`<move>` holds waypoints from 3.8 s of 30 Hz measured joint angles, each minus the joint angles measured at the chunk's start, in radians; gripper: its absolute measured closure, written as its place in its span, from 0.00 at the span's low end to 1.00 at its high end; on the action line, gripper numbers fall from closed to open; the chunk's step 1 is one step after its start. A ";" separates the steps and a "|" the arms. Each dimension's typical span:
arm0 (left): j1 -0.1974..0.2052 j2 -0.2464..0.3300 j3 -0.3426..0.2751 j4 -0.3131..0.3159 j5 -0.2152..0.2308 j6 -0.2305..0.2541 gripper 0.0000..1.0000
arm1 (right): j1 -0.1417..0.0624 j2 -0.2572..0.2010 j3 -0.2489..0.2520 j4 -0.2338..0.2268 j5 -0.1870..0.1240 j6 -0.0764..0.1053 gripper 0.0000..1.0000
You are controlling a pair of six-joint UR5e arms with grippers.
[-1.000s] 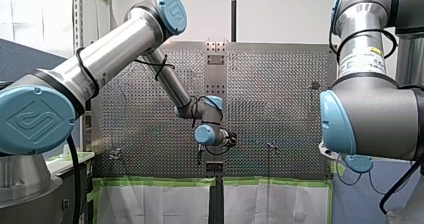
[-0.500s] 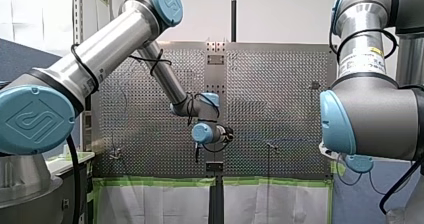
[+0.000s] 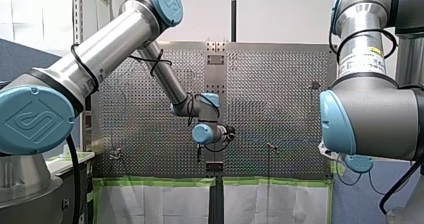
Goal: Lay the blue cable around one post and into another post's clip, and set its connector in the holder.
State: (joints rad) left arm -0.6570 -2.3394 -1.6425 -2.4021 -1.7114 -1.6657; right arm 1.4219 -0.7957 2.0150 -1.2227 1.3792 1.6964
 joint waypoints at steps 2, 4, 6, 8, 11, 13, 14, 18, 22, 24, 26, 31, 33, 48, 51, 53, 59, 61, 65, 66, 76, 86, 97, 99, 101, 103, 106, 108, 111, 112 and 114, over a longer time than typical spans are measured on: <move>0.000 0.000 0.000 -0.002 -0.001 0.001 0.40 | 0.001 0.000 0.000 0.000 0.000 0.000 1.00; 0.000 0.000 0.000 -0.005 -0.003 0.006 0.40 | 0.001 0.000 0.000 0.000 0.000 -0.001 1.00; 0.002 -0.001 0.000 -0.008 -0.009 0.009 0.40 | 0.001 0.000 0.000 0.000 0.000 -0.001 1.00; 0.004 -0.002 0.000 -0.012 -0.013 0.012 0.40 | 0.001 0.000 0.000 0.001 0.000 -0.001 1.00; 0.008 -0.002 0.000 -0.021 -0.023 0.021 0.40 | 0.002 0.000 0.000 0.003 0.000 -0.001 1.00; 0.009 -0.002 0.001 -0.026 -0.032 0.030 0.40 | 0.002 0.000 0.000 0.003 0.000 -0.001 1.00; 0.009 -0.002 0.003 -0.029 -0.035 0.035 0.40 | 0.003 0.000 0.000 0.003 0.000 -0.001 1.00; 0.006 -0.006 0.015 -0.044 -0.046 0.057 0.40 | 0.004 0.000 0.000 0.004 0.000 -0.001 1.00; 0.003 -0.008 0.026 -0.064 -0.061 0.081 0.40 | 0.005 0.000 0.000 0.006 0.000 -0.002 1.00; 0.003 -0.008 0.029 -0.072 -0.066 0.092 0.40 | 0.006 0.000 0.000 0.007 0.000 -0.002 1.00; 0.003 -0.008 0.030 -0.076 -0.072 0.102 0.40 | 0.006 0.000 0.000 0.007 0.000 -0.002 1.00; 0.002 -0.008 0.033 -0.080 -0.090 0.123 0.40 | 0.007 0.000 0.000 0.010 0.001 -0.003 1.00; 0.002 -0.008 0.033 -0.081 -0.098 0.129 0.40 | 0.008 0.000 0.000 0.010 0.001 -0.003 1.00; 0.006 -0.008 0.039 -0.096 -0.157 0.200 0.40 | 0.015 0.000 0.000 0.009 -0.003 -0.004 1.00; 0.007 -0.008 0.045 -0.105 -0.172 0.213 0.40 | 0.016 0.000 0.000 0.009 -0.004 -0.005 1.00; 0.007 -0.008 0.050 -0.110 -0.179 0.221 0.40 | 0.018 0.000 0.000 0.009 -0.004 -0.005 1.00; 0.003 -0.014 0.065 -0.127 -0.188 0.231 0.40 | 0.022 0.000 0.000 0.011 -0.005 -0.007 1.00; 0.001 -0.024 0.071 -0.138 -0.193 0.237 0.40 | 0.024 0.000 0.000 0.011 -0.005 -0.007 1.00; -0.001 -0.047 0.078 -0.155 -0.197 0.249 0.40 | 0.025 0.000 0.000 0.011 -0.005 -0.007 1.00; -0.002 -0.050 0.080 -0.158 -0.197 0.250 0.40 | 0.026 0.000 0.000 0.011 -0.005 -0.007 1.00; -0.007 -0.055 0.102 -0.167 -0.197 0.250 0.40 | 0.027 0.000 0.000 0.010 -0.005 -0.007 1.00; -0.034 -0.073 0.106 -0.163 -0.178 0.247 0.40 | 0.028 0.000 0.000 0.008 -0.005 -0.006 1.00; -0.055 -0.093 0.136 -0.164 -0.185 0.224 0.40 | 0.029 0.000 0.000 0.009 -0.005 -0.006 1.00; -0.056 -0.094 0.139 -0.164 -0.187 0.222 0.40 | 0.029 0.000 0.000 0.009 -0.005 -0.006 1.00; -0.056 -0.094 0.141 -0.163 -0.188 0.221 0.40 | 0.029 0.000 0.000 0.009 -0.005 -0.006 1.00; -0.056 -0.094 0.142 -0.162 -0.189 0.220 0.40 | 0.029 0.000 0.000 0.009 -0.005 -0.006 1.00; -0.055 -0.094 0.142 -0.161 -0.191 0.216 0.40 | 0.030 0.000 0.000 0.010 -0.005 -0.006 1.00; -0.053 -0.094 0.142 -0.159 -0.191 0.211 0.40 | 0.031 0.000 0.000 0.010 -0.005 -0.006 1.00; -0.051 -0.094 0.143 -0.157 -0.192 0.204 0.40 | 0.032 0.000 0.000 0.010 -0.005 -0.006 1.00; -0.050 -0.094 0.143 -0.156 -0.193 0.202 0.40 | 0.033 0.000 0.000 0.010 -0.005 -0.006 1.00; -0.048 -0.094 0.145 -0.156 -0.196 0.200 0.40 | 0.033 0.000 0.000 0.010 -0.005 -0.006 1.00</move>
State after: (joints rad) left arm -0.7052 -2.4333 -1.4974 -2.5577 -1.9076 -1.4658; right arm 1.4548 -0.7957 2.0150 -1.2127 1.3746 1.6905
